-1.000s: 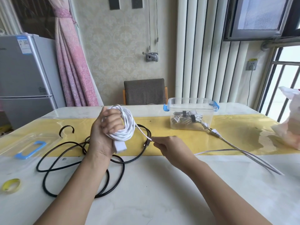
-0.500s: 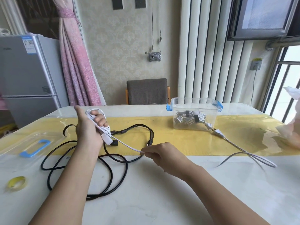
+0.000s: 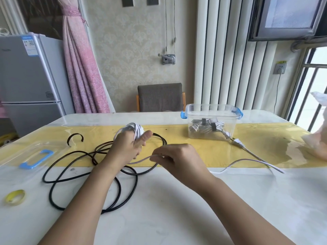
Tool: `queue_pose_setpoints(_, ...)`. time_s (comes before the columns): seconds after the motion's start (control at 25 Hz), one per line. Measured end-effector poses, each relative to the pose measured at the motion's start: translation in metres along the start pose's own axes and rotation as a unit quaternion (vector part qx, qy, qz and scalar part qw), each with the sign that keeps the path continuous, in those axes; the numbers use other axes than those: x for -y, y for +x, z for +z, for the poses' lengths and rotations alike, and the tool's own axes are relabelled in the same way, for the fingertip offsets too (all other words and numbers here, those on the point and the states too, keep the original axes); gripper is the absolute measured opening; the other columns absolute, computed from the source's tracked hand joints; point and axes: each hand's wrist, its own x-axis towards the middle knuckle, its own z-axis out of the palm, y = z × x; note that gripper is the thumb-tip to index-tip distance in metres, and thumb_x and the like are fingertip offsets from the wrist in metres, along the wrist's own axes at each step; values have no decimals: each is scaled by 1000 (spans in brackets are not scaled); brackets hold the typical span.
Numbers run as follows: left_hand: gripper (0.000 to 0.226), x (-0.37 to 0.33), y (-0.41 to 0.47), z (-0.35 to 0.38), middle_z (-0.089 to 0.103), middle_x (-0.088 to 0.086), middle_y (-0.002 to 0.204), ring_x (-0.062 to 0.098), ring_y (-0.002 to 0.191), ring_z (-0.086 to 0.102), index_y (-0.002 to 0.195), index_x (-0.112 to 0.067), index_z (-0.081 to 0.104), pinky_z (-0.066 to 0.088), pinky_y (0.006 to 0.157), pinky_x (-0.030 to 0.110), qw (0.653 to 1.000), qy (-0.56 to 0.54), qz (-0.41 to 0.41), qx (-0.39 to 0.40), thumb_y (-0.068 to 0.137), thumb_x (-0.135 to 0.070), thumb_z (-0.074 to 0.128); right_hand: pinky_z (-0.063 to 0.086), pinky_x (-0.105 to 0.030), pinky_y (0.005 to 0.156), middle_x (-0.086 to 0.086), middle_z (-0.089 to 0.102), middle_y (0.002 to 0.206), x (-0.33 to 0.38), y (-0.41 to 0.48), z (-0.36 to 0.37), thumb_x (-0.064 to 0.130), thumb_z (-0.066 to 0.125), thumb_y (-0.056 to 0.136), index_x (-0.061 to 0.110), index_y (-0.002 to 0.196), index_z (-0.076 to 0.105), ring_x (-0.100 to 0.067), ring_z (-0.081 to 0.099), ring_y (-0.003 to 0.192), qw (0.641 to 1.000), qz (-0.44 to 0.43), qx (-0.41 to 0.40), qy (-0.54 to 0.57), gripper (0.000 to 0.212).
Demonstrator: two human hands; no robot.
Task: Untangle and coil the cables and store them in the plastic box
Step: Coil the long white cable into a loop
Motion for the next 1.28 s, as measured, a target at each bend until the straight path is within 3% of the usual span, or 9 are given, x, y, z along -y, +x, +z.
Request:
queue_pose_setpoints(0.12, 77, -16, -8, 8, 41, 4, 41, 18, 34, 37, 65, -7, 48, 30, 41, 18, 983, -29, -113, 140, 77, -80, 27, 45, -29, 50, 7, 64, 68, -3, 5, -10, 35, 63, 86, 18, 82, 72, -7, 48, 54, 991, -12, -130, -3, 20)
queue_pose_setpoints(0.28, 77, -32, -12, 4, 34, 4, 41, 13, 31, 27, 63, -8, 50, 23, 36, 15, 879, -183, -282, 338, 81, -77, 21, 38, -21, 52, 7, 54, 64, -12, 9, -23, 29, 69, 83, 15, 86, 76, -5, 43, 55, 971, 12, -238, 10, 16)
queue_pose_setpoints(0.4, 74, -34, -12, -5, 28, 1, 42, 9, 29, 23, 57, -12, 46, 20, 31, 16, 820, -259, -290, 419, 79, -79, 25, 39, -25, 54, 6, 47, 65, -27, 8, -30, 32, 61, 88, 17, 100, 75, -10, 45, 57, 964, 47, -262, -6, 23)
queue_pose_setpoints(0.56, 60, -31, -8, -17, 38, -4, 40, 5, 28, 33, 60, -14, 51, 30, 28, 14, 711, -415, -269, 500, 73, -72, 57, 44, -34, 52, -2, 53, 68, -47, 4, -35, 26, 57, 90, 16, 100, 74, -23, 52, 58, 955, 103, -276, -34, 22)
queue_pose_setpoints(0.72, 49, -24, -1, -14, 39, 0, 52, 10, 34, 29, 83, -6, 55, 32, 40, 20, 591, -570, -200, 535, 96, -51, 38, 40, -32, 47, 0, 48, 61, -55, 1, -20, 27, 58, 89, 15, 89, 74, -22, 45, 52, 968, 112, -214, -72, 20)
queue_pose_setpoints(0.88, 45, -22, 5, -14, 38, 4, 59, 11, 38, 18, 90, -3, 51, 30, 48, 26, 562, -645, -178, 486, 100, -40, 29, 25, -25, 50, 16, 33, 58, -55, -1, -12, 24, 64, 89, 17, 87, 74, -7, 34, 50, 971, 126, -194, -53, 13)
queue_pose_setpoints(1.0, 45, -17, 9, -13, 37, 4, 60, 13, 40, 25, 90, -3, 52, 30, 52, 27, 564, -687, -179, 422, 100, -40, 29, 31, -33, 51, 7, 38, 59, -54, -2, -11, 25, 62, 90, 18, 81, 71, -17, 36, 53, 977, 137, -158, -50, 15)
queue_pose_setpoints(1.2, 54, -7, 13, -16, 38, -2, 58, 11, 47, 36, 82, -5, 55, 35, 54, 24, 498, -817, -157, 245, 98, -48, 27, 37, -35, 53, 4, 39, 59, -41, -6, 5, 28, 55, 94, 18, 88, 68, -20, 38, 58, 992, 118, -1, -51, 18)
queue_pose_setpoints(1.28, 54, -10, 13, -17, 37, -7, 50, 6, 39, 35, 72, -14, 52, 35, 44, 17, 583, -793, -166, 54, 96, -57, 30, 37, -34, 56, 6, 42, 59, -32, -5, 11, 28, 54, 95, 17, 92, 68, -18, 39, 59, 993, 102, 52, -27, 18)
